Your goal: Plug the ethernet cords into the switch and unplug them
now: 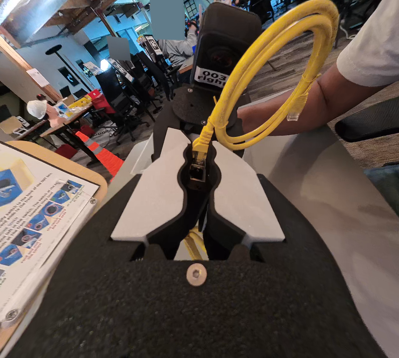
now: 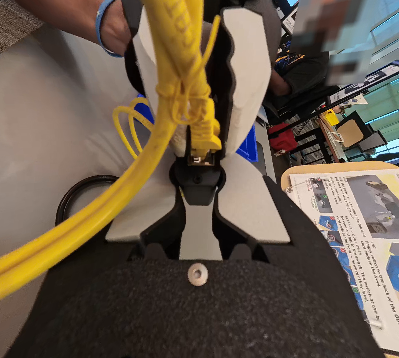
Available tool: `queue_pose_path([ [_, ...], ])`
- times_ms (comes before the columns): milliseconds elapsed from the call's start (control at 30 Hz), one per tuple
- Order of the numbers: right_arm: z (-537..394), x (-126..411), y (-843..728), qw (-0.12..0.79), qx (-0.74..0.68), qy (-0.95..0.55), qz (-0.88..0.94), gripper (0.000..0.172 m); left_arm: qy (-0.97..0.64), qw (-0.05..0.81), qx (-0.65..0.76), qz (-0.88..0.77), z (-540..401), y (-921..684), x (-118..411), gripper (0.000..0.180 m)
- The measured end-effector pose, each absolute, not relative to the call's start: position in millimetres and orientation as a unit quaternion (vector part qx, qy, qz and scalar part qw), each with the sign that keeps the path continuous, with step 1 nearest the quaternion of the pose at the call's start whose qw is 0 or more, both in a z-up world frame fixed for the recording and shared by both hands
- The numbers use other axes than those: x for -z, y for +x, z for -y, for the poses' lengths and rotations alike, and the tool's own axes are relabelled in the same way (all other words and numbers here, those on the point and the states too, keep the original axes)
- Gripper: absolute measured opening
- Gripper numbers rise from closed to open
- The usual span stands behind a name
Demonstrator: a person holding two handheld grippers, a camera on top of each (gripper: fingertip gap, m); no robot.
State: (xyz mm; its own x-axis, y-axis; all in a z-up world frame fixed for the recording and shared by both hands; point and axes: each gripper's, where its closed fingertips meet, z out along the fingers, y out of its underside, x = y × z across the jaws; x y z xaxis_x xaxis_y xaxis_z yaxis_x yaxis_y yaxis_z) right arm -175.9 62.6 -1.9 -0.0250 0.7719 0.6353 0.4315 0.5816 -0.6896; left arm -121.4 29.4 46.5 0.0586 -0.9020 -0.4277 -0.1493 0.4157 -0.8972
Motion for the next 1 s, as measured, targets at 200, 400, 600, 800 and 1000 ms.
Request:
queue_pose_path([
  [200,-60,8,-181,0.542,-0.161,-0.431,0.703,0.025,-0.443,0.572,0.331,-0.605,-29,-126,-41,0.015],
  [400,-75,9,-179,0.56,-0.117,-0.438,0.693,0.029,-0.456,0.581,0.325,-0.591,-34,-131,-38,0.016],
  [600,-109,0,-153,0.582,0.053,-0.446,0.679,0.024,-0.547,0.604,0.243,-0.527,-64,-166,-30,0.033],
  [800,-141,-8,-129,0.556,0.25,-0.458,0.647,0.024,-0.653,0.546,0.423,-0.31,-90,-209,-56,0.039],
  [1000,-149,-3,-128,0.539,0.323,-0.453,0.633,0.025,-0.701,0.46,0.436,-0.327,-80,-172,-31,0.048],
])
